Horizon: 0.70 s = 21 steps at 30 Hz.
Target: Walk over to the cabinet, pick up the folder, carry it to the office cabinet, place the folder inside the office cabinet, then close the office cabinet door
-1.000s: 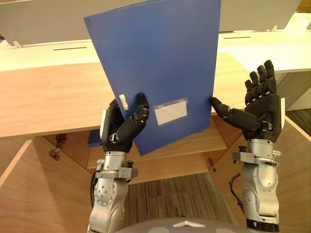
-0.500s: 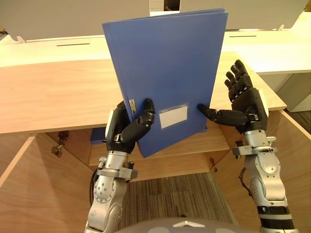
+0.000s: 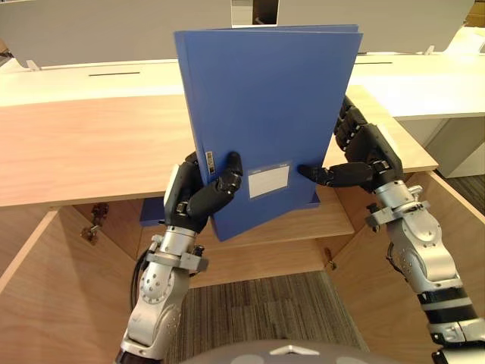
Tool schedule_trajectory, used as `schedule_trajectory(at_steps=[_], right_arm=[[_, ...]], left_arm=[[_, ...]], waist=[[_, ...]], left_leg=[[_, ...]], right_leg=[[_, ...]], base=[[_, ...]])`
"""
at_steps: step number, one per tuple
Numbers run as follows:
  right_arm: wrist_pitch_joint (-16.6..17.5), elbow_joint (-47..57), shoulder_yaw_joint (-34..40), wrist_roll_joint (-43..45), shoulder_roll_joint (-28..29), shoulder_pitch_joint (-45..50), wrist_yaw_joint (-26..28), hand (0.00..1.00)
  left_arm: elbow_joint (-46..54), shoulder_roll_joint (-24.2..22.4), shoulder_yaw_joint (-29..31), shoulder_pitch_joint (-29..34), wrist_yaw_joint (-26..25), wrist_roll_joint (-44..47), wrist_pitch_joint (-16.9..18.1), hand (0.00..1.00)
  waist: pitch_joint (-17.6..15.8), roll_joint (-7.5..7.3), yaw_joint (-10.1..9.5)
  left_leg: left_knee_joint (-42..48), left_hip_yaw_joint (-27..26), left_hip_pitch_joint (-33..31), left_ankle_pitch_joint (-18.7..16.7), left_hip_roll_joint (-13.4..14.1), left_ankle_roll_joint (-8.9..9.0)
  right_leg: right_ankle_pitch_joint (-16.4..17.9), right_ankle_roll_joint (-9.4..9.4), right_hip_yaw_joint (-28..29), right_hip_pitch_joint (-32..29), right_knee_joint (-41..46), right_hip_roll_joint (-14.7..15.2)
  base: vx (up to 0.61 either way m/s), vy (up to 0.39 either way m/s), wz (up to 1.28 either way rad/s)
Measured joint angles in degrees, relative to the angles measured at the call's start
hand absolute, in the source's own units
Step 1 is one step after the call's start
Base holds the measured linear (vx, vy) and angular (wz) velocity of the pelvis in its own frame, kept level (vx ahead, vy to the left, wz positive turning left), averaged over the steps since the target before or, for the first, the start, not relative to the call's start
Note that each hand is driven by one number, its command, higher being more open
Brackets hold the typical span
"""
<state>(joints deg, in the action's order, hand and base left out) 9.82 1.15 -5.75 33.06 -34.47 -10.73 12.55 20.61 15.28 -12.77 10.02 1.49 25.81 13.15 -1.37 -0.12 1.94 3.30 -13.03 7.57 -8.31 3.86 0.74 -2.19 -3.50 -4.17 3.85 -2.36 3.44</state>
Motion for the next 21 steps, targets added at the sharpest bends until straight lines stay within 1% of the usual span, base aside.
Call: schedule_trajectory(at_steps=[2,3,4,6,7,10,12,16,20,21], right_arm=[[-1.07,-0.56,-2.95,2.45,-1.4,-2.28,2.22,1.0],[-1.47,-0.75,-4.42,3.66,-2.59,-3.48,3.45,0.0],[-2.43,-1.13,-5.44,6.34,-3.28,-5.2,3.77,0.0],[-2.55,-1.88,-6.51,8.72,-3.48,-7.12,3.83,0.0],[-2.71,-1.96,-6.78,9.93,-4.25,-7.86,4.71,0.0],[-3.49,-1.96,-7.41,12.1,-6.3,-9.22,6.79,0.0],[-3.63,-1.96,-7.87,12.13,-7.13,-9.38,7.23,0.0],[-4.04,-1.94,-7.81,11.95,-6.23,-10.55,7.22,0.0],[-4.1,-1.91,-6.16,9.28,-2.82,-10.57,7.2,0.0],[-4.08,-1.82,-5.35,8.35,-1.68,-10.57,7.21,0.0]], left_arm=[[-0.73,0.46,-0.37,-1.42,0.74,0.09,0.0,0.0],[-0.92,0.81,-0.36,-2.01,0.74,0.18,0.05,0.0],[-0.94,1.17,-0.62,-2.43,0.82,1.03,0.15,0.0],[-0.95,0.91,-0.75,-2.51,0.82,1.5,0.6,0.0],[-0.95,0.65,-0.75,-2.59,0.82,1.84,0.83,0.0],[-1.08,1.15,-0.76,-2.88,1.01,2.37,1.98,0.0],[-1.51,1.55,-0.76,-2.95,1.37,2.44,2.59,0.0],[-2.01,1.31,-0.76,-3.07,1.62,2.43,3.27,0.0],[-2.1,1.21,-0.64,-3.08,2.2,1.26,3.8,0.0],[-2.11,0.94,-0.27,-3.09,2.2,1.16,3.79,1.0]], waist=[[0.07,-0.04,-0.01],[0.44,-0.09,-0.08],[0.53,-0.08,-0.18],[0.53,-0.08,-0.19],[0.54,-0.09,-0.32],[0.74,-0.08,-0.52],[1.65,-0.12,-0.52],[2.3,-0.09,-0.59],[2.92,-0.15,-0.74],[2.93,-0.13,-0.76]], left_leg=[[-0.03,0.01,-0.22,0.24,-0.11,-0.08],[-0.04,0.11,-0.75,0.51,-0.22,-0.06],[-0.05,0.19,-0.87,0.78,-0.33,-0.14],[-0.05,0.17,-0.91,0.93,-0.41,-0.12],[-0.06,0.21,-0.93,1.06,-0.45,-0.15],[-0.09,0.51,-1.24,1.37,-0.59,-0.15],[-0.08,0.81,-1.9,1.48,-0.64,-0.17],[0.01,0.9,-2.1,1.61,-0.63,-0.19],[0.28,0.98,-2.68,1.64,-0.62,-0.18],[0.31,1.0,-2.68,1.64,-0.62,-0.18]], right_leg=[[-0.31,-0.01,0.01,-0.18,-0.11,0.12],[-0.61,0.02,-0.02,-0.69,-0.26,0.24],[-1.15,0.03,-0.06,-0.86,-0.61,0.35],[-1.46,0.07,-0.03,-0.82,-0.86,0.44],[-1.57,0.06,-0.06,-0.82,-0.86,0.49],[-1.78,0.09,-0.21,-0.85,-0.9,0.6],[-1.91,0.13,-0.43,-1.08,-1.05,0.63],[-2.14,0.18,-0.49,-1.12,-1.19,0.62],[-2.44,0.27,-0.53,-1.43,-1.49,0.63],[-2.45,0.26,-0.54,-1.41,-1.5,0.63]], base=[[-0.06,-0.002,0.01],[-0.07,-0.009,0.03],[-0.06,-0.01,0.03],[-0.06,-0.008,0.0],[-0.06,-0.007,0.01],[-0.06,-0.013,0.04],[-0.06,-0.019,0.06],[-0.03,-0.013,0.01],[0.0,0.0,0.0],[0.0,0.0,0.0]])
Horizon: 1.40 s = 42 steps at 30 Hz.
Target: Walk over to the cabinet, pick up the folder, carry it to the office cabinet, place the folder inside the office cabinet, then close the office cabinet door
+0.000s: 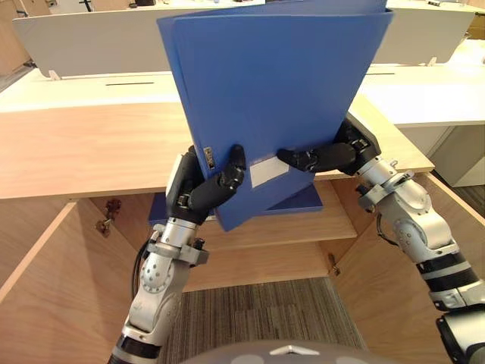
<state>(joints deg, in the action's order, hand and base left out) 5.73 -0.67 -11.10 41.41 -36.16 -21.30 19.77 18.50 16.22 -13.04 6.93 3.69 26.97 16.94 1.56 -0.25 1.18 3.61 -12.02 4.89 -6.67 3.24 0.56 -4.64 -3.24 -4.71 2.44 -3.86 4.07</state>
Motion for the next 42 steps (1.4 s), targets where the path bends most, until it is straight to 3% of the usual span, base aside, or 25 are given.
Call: schedule_trajectory(at_steps=[7,12,24,33,42], right_arm=[[0.43,2.18,3.93,-7.78,5.96,0.11,-1.24,0.0],[1.23,6.94,6.92,-12.54,12.04,4.08,-2.76,0.0],[3.42,19.6,7.89,-19.61,26.61,14.06,-5.71,0.0],[4.63,23.91,14.86,-21.6,31.36,20.6,-8.55,0.0],[4.63,23.95,16.54,-23.53,31.78,22.62,-10.14,0.0]], left_arm=[[-0.11,-2.89,0.8,0.04,0.18,-1.47,-0.02,1.0],[1.19,-4.86,4.44,0.32,0.23,-5.64,-0.01,1.0],[8.6,-15.05,14.93,10.72,-4.4,-12.91,0.51,1.0],[4.83,-21.2,27.54,19.1,-10.1,-14.34,0.38,1.0],[-8.75,-22.08,28.15,21.43,-10.57,-18.95,-2.52,1.0]], waist=[[0.02,0.0,-0.64],[0.04,0.03,-0.64],[0.15,0.08,-0.84],[0.08,-0.37,-1.02],[-0.43,-1.17,-1.18]], left_leg=[[-0.01,0.32,-0.06,0.03,-0.07,-0.03],[-0.52,1.03,0.09,0.37,-0.15,0.0],[-3.91,3.29,0.62,2.65,-0.36,0.17],[-6.46,4.91,1.3,3.85,-0.39,0.16],[-6.68,5.89,1.08,3.82,-0.77,0.17]], right_leg=[[0.0,0.0,-0.26,0.08,-0.05,0.09],[0.01,0.0,-1.05,0.54,-0.41,0.14],[0.22,0.01,-3.28,0.89,-0.86,0.21],[1.36,-0.38,-4.99,0.93,-0.19,0.41],[2.08,-0.78,-5.92,0.93,0.23,1.08]], base=[[0.0,-0.002,0.0],[-0.01,-0.015,0.07],[-0.02,-0.016,0.1],[0.0,-0.013,0.1],[0.01,0.003,0.06]])
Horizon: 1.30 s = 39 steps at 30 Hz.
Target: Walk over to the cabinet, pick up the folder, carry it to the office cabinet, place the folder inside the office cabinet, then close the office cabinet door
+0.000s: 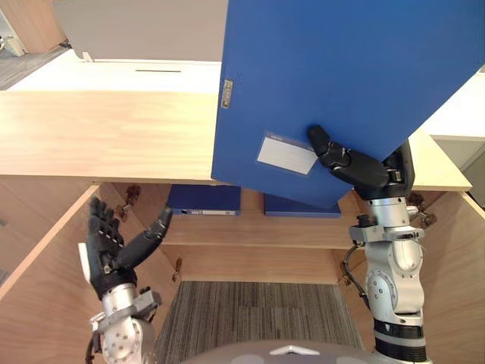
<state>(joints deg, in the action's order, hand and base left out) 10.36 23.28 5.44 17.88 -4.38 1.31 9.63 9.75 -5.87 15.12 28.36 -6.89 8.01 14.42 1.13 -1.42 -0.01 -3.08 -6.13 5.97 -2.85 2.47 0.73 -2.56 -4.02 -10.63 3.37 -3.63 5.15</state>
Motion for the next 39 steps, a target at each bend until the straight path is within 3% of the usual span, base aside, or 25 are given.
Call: schedule_trajectory(at_steps=[8,15,21,27,32,39], right_arm=[[0.03,-0.01,-1.07,-2.37,-0.12,0.9,-1.87,0.0],[1.1,-0.39,-7.79,-6.62,-2.16,2.21,-2.83,0.0],[2.2,-2.83,-15.12,-9.09,-5.84,2.3,-2.37,0.0],[2.52,-7.44,-20.63,-14.71,-10.84,2.22,-2.56,0.0],[4.25,-11.46,-23.89,-20.87,-14.02,-0.97,-3.79,0.0],[3.63,-22.08,-29.34,-31.81,-16.78,-10.41,-7.27,0.0]], left_arm=[[-24.08,0.46,-0.09,-0.79,0.06,-4.3,-3.8,1.0],[-44.47,2.81,2.22,-4.98,-0.3,-10.2,-5.08,1.0],[-52.85,7.19,-0.66,-6.81,-0.67,-17.12,-5.1,1.0],[-58.71,10.14,-4.18,-9.1,-1.22,-18.01,-5.07,1.0],[-59.47,10.63,-5.31,-12.72,-1.94,-18.84,-5.08,1.0],[-59.43,12.1,-7.65,-21.69,-4.01,-18.46,-4.94,1.0]], waist=[[-0.15,0.07,0.0],[-1.72,0.49,0.01],[-2.67,0.67,-0.02],[-3.61,0.89,-0.14],[-7.59,1.54,-0.17],[-16.19,2.27,-1.01]], left_leg=[[0.14,-0.02,-0.03,-0.29,0.14,0.19],[1.27,-1.32,0.09,-1.15,0.35,0.34],[2.47,-2.12,-0.27,-1.94,0.57,0.38],[3.15,-2.89,-2.69,-2.27,0.88,0.35],[6.31,-2.95,-7.12,-2.83,1.14,0.6],[18.64,-2.17,-21.9,-5.16,2.46,0.5]], right_leg=[[0.4,0.03,0.0,-0.22,0.36,-0.07],[0.4,0.06,1.26,-0.34,0.41,-0.26],[0.37,0.12,2.12,-0.79,0.4,-0.66],[0.14,0.35,2.97,-3.39,0.46,-1.03],[0.44,0.88,3.24,-7.82,3.55,-0.94],[2.89,2.24,3.27,-22.23,15.34,-0.35]], base=[[0.0,-0.002,0.0],[-0.01,-0.001,-0.09],[0.01,-0.008,-0.08],[-0.01,-0.003,-0.09],[-0.04,-0.01,-0.02],[-0.13,-0.017,0.02]])
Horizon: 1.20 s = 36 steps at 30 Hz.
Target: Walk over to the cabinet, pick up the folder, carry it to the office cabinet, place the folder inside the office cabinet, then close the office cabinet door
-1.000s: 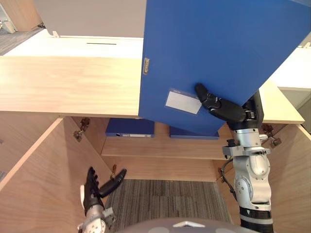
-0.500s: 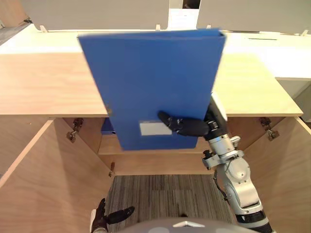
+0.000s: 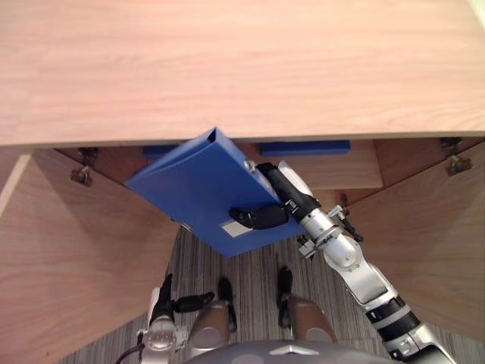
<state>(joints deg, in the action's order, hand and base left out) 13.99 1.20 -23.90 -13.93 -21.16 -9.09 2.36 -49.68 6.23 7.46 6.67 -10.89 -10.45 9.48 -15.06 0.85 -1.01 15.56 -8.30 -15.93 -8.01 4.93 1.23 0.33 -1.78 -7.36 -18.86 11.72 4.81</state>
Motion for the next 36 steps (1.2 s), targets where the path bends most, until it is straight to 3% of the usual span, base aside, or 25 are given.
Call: schedule_trajectory(at_steps=[9,15,19,22,30,36], right_arm=[[-1.56,-3.13,-0.24,-6.85,-0.61,-6.49,-3.6,0.0],[-3.19,2.62,7.07,-4.29,1.85,-2.61,-4.16,0.0],[-3.96,5.24,14.85,7.54,5.87,-1.5,-4.74,0.0],[-3.97,5.52,20.03,15.93,8.37,-2.4,-6.49,0.0],[-3.74,0.41,32.22,39.56,9.04,-9.27,-8.96,0.0],[-3.75,-5.15,36.49,56.37,7.01,-15.51,-10.85,0.0]], left_arm=[[3.64,0.25,-1.13,-8.38,-1.73,1.19,-0.08,1.0],[29.91,-0.98,-2.67,-1.33,0.1,2.63,-0.77,1.0],[38.89,-1.98,-2.33,2.11,1.57,3.71,0.34,1.0],[39.48,-3.07,-2.28,2.11,2.69,3.76,0.33,1.0],[45.16,-4.06,-1.86,2.96,3.95,5.53,0.55,1.0],[46.34,-3.64,-1.2,4.14,3.95,7.55,1.31,1.0]], waist=[[-5.92,0.15,-0.11],[-9.11,0.95,-0.99],[-9.74,1.4,-2.27],[-9.77,1.44,-2.98],[-10.0,1.89,-4.72],[-10.04,1.97,-5.36]], left_leg=[[16.86,1.71,-19.28,-3.65,1.87,-0.05],[27.45,3.53,-29.19,-7.36,3.43,0.29],[31.89,4.14,-33.6,-8.73,3.79,0.26],[32.85,4.37,-35.46,-9.05,3.95,0.41],[32.43,4.53,-36.44,-9.06,3.61,0.44],[31.71,4.57,-36.54,-9.04,3.03,0.45]], right_leg=[[4.2,1.4,-0.23,-19.04,17.29,0.99],[8.12,2.16,-1.51,-27.87,26.75,1.57],[10.19,2.65,-1.85,-32.41,32.06,2.23],[11.01,2.77,-2.28,-34.1,33.31,2.52],[11.91,2.86,-3.49,-34.46,33.47,3.51],[12.05,2.81,-3.99,-34.44,33.15,4.29]], base=[[-0.15,-0.046,0.04],[-0.13,-0.031,0.06],[-0.04,-0.005,0.07],[0.02,0.013,0.08],[0.02,0.036,0.1],[0.01,0.057,0.06]])
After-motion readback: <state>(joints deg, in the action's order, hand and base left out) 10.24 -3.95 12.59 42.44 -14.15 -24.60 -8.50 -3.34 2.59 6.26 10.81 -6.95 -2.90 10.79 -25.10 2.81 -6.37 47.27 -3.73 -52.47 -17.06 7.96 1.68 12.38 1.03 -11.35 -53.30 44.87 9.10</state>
